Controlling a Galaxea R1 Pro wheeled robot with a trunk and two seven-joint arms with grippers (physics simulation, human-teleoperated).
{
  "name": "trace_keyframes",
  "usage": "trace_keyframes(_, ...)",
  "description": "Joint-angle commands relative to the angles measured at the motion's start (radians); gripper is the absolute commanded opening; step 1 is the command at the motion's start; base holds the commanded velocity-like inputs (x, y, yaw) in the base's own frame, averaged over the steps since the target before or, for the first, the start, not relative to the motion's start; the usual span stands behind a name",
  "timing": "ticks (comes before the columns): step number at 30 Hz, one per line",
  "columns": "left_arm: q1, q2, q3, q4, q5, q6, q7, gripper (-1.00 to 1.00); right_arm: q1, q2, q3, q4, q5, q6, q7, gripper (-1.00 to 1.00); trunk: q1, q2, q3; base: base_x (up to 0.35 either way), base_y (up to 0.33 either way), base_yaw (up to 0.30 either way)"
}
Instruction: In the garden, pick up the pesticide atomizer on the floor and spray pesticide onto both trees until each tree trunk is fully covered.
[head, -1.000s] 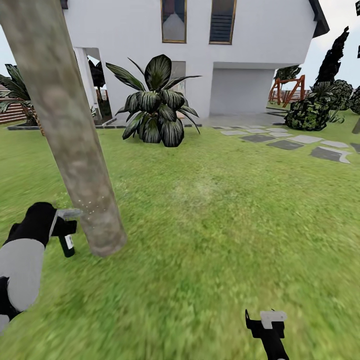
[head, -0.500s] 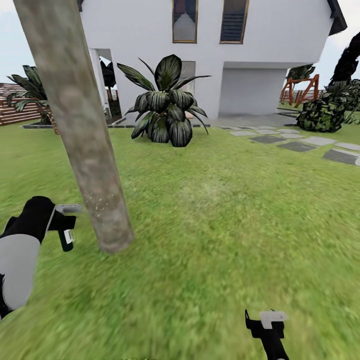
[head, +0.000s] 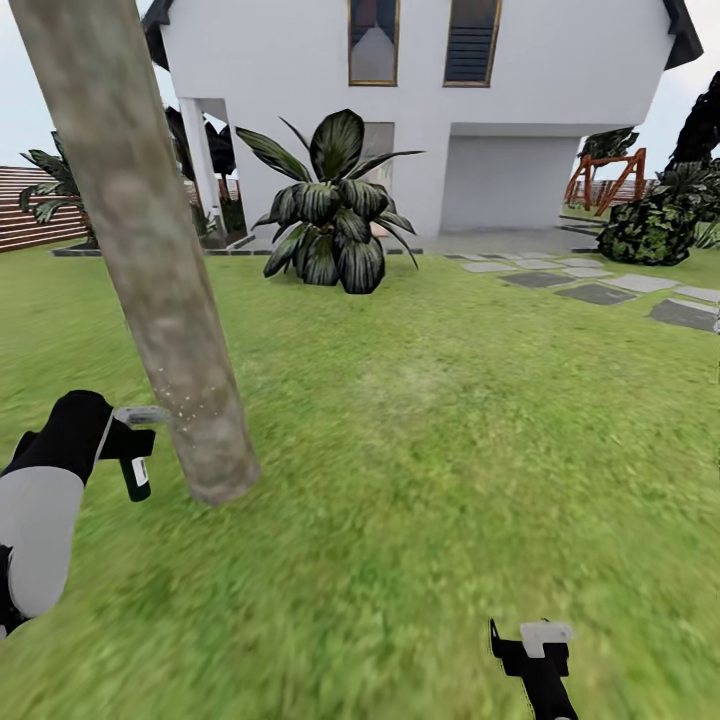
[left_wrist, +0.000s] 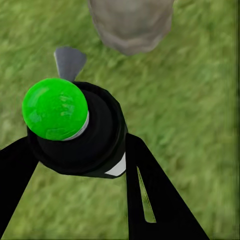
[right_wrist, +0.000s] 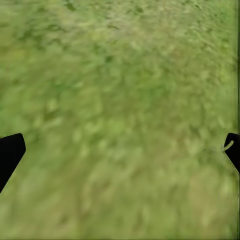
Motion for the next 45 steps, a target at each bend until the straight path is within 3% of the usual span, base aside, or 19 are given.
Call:
trace_keyframes(1,-0.001,-0.001,0.004,-0.001,-0.011,0.003,-0.009,-1.00,-0.001,0.000,-0.004,0.002,0.011,-0.003,-0.006,1.00,0.000,0.000,-0.001,0.000,-0.274,0.000)
trace_keyframes(33,0.005,0.002,0.004,-0.001,-0.010,0.003,-0.009,-1.00,-0.001,0.001,-0.004,0.002,0.011,-0.003,-0.006,1.00,0.000,0.000,-0.001,0.036,-0.274,0.000)
trace_keyframes(45,0.011,0.010,0.014,0.000,-0.011,0.000,-0.007,-1.00,-0.001,0.001,-0.004,0.002,0.011,-0.003,-0.006,1.00,0.000,0.000,-0.001,0.136,-0.270,0.244)
